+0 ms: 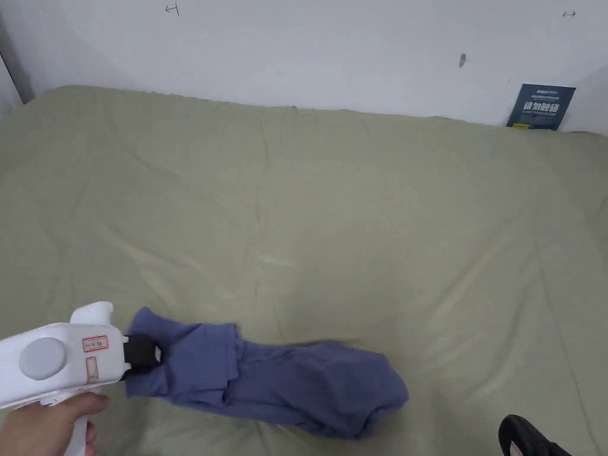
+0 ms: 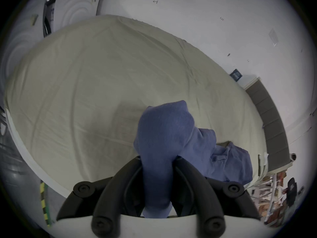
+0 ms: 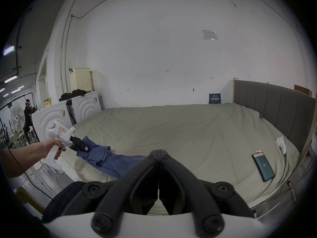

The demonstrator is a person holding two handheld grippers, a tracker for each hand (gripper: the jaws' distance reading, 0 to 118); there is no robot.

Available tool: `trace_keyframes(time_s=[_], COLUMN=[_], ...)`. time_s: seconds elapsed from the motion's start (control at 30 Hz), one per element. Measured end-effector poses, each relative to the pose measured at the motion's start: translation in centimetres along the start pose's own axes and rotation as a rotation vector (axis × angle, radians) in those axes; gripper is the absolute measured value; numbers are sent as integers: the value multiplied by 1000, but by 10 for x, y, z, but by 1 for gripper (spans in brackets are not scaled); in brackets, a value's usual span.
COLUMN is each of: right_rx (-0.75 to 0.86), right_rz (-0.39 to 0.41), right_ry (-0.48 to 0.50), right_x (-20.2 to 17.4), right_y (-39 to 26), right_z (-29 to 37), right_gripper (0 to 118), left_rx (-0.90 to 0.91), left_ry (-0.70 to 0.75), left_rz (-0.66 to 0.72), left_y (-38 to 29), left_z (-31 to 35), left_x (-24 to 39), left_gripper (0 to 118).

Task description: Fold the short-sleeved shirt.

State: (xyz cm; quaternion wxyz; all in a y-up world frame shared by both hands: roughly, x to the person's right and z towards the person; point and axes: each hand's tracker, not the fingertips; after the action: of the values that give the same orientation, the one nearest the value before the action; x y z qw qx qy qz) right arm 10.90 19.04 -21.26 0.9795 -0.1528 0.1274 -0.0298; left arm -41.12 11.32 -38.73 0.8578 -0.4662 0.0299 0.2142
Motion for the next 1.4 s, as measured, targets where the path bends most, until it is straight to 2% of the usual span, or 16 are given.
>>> trace_keyframes(time_s=[0.1,0.23,0.4,0.47,0.63,0.67,0.7,0.77,0.8,0.83,0.93,1.0,1.1,1.17,1.2,1.4], right_rx=[-1,5,23,32,38,39,41,41,41,41,39,32,20,13,12,12], right_rz=[-1,-10,-36,-56,-75,-77,-81,-88,-90,-91,-94,-97,-100,-98,-97,-91], right_ry=[6,8,-6,-18,-32,-32,-30,-29,-31,-30,-31,-30,-23,-18,-15,-24], right_x=[0,3,12,17,26,28,30,31,31,32,31,31,30,29,29,32], right_y=[-1,-2,-1,-2,-4,-4,-4,-5,-5,-6,-7,-9,-12,-12,-12,-9], right_z=[1,5,13,16,22,23,23,22,22,22,20,18,15,14,14,17], right_gripper=[1,1,1,1,1,1,1,1,1,1,1,1,1,1,1,1], left_rx=[13,30,-73,-94,-146,-147,-152,-163,-154,-119,13,99,110,70,42,-104], left_ry=[-31,-158,-288,-238,-191,-189,-193,-259,-307,-341,-441,-446,-397,-360,-335,-396], left_rz=[-44,-141,-209,-277,-270,-272,-270,-226,-203,-210,-207,-147,-135,-124,-113,-120], left_y=[-11,-24,-51,-64,-75,-75,-74,-65,-62,-60,-43,-44,-39,-45,-50,-100], left_z=[12,9,-27,-45,-83,-85,-88,-81,-71,-58,-16,17,13,-1,-11,-71], left_x=[38,106,197,223,235,233,231,225,221,217,199,193,175,174,175,225], left_gripper=[17,17,17,17,17,20,33,71,79,79,79,78,71,33,19,19])
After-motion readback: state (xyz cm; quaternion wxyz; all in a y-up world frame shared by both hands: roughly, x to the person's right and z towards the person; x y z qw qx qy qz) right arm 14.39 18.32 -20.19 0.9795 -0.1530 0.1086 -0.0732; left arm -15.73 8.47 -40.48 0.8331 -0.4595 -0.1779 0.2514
